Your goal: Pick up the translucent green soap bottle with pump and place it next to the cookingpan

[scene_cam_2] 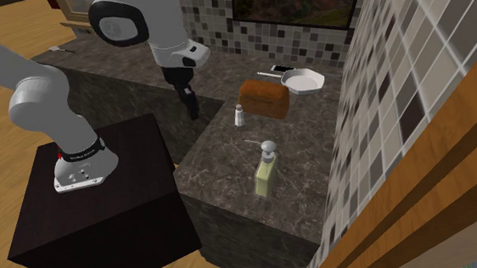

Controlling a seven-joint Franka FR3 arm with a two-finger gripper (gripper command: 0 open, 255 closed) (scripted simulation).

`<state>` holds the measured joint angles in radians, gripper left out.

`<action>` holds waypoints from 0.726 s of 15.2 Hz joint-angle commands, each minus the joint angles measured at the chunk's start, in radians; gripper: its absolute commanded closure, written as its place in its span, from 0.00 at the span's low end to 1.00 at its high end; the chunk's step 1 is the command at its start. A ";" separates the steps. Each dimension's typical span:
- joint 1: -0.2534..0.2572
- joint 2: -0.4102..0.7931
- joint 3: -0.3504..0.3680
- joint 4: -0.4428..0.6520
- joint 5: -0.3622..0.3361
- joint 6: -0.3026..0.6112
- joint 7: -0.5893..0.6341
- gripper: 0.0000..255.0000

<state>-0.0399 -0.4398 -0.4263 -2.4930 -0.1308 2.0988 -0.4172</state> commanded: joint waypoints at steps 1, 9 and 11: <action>0.011 0.079 -0.052 0.022 0.022 0.065 -0.074 0.00; 0.063 0.429 -0.204 0.166 0.285 0.238 -0.429 0.00; 0.053 0.529 -0.211 0.221 0.388 0.255 -0.535 0.00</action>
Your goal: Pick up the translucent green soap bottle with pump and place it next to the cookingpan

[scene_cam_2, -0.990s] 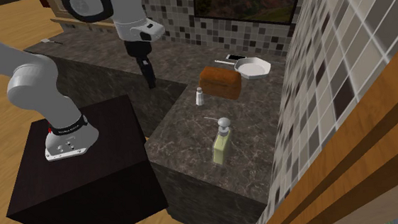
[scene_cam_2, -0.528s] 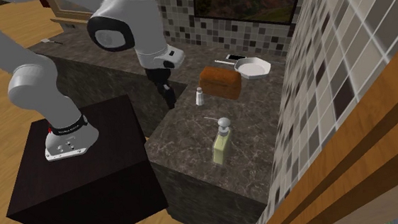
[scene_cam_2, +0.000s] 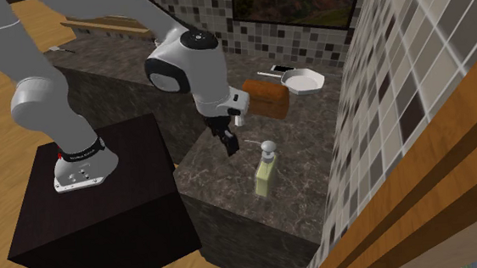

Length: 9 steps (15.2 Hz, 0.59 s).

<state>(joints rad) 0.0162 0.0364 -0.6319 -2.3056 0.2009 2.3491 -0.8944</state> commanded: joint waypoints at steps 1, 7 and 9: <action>-0.016 0.102 -0.001 0.064 0.107 0.008 -0.109 0.00; -0.149 0.374 0.083 0.277 0.338 -0.006 -0.342 0.00; -0.198 0.456 0.116 0.359 0.387 -0.018 -0.392 0.00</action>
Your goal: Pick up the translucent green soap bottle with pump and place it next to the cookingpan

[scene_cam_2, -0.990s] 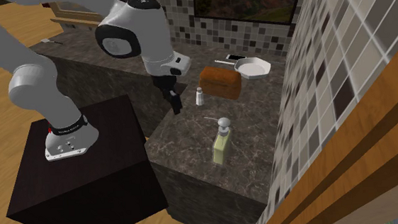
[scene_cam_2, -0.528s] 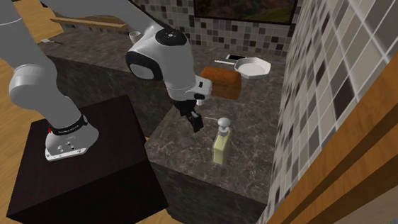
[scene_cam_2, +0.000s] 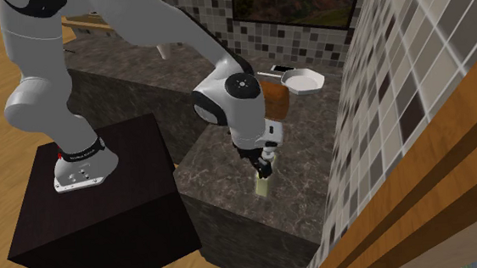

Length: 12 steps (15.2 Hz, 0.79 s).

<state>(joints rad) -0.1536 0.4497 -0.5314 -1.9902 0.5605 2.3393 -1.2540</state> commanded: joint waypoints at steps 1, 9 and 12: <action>-0.052 0.084 0.031 0.086 0.048 -0.015 -0.053 0.00; -0.084 0.179 0.079 0.126 0.107 0.032 -0.092 0.00; -0.085 0.184 0.083 0.128 0.111 0.037 -0.094 0.00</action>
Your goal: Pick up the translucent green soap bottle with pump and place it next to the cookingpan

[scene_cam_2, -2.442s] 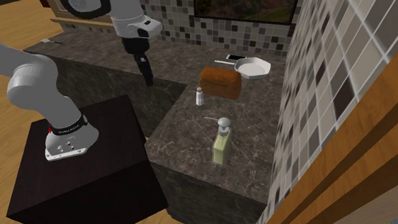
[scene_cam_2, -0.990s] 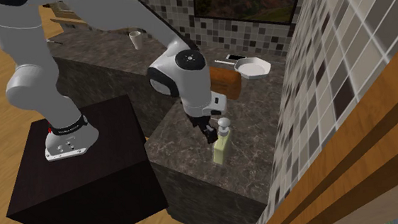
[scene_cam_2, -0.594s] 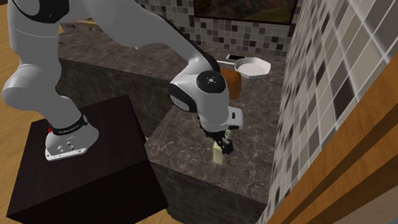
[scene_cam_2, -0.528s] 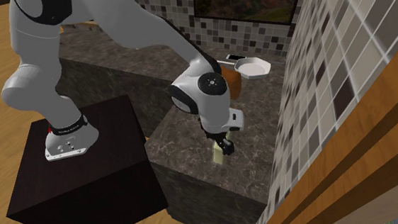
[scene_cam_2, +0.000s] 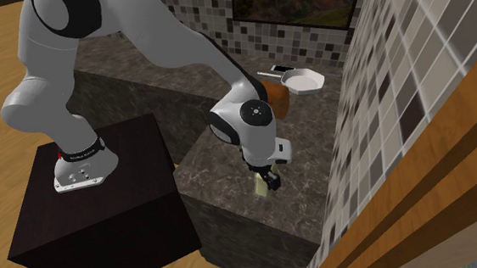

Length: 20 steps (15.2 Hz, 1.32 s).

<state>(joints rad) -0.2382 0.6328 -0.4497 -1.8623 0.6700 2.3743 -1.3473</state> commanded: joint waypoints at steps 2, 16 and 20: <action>-0.001 0.001 0.001 0.000 0.001 0.002 -0.001 0.00; 0.003 -0.009 -0.004 -0.002 -0.006 -0.006 0.004 1.00; 0.017 -0.048 -0.025 -0.007 -0.034 -0.035 0.027 1.00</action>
<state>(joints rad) -0.2230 0.5925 -0.4697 -1.8722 0.6434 2.3480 -1.3261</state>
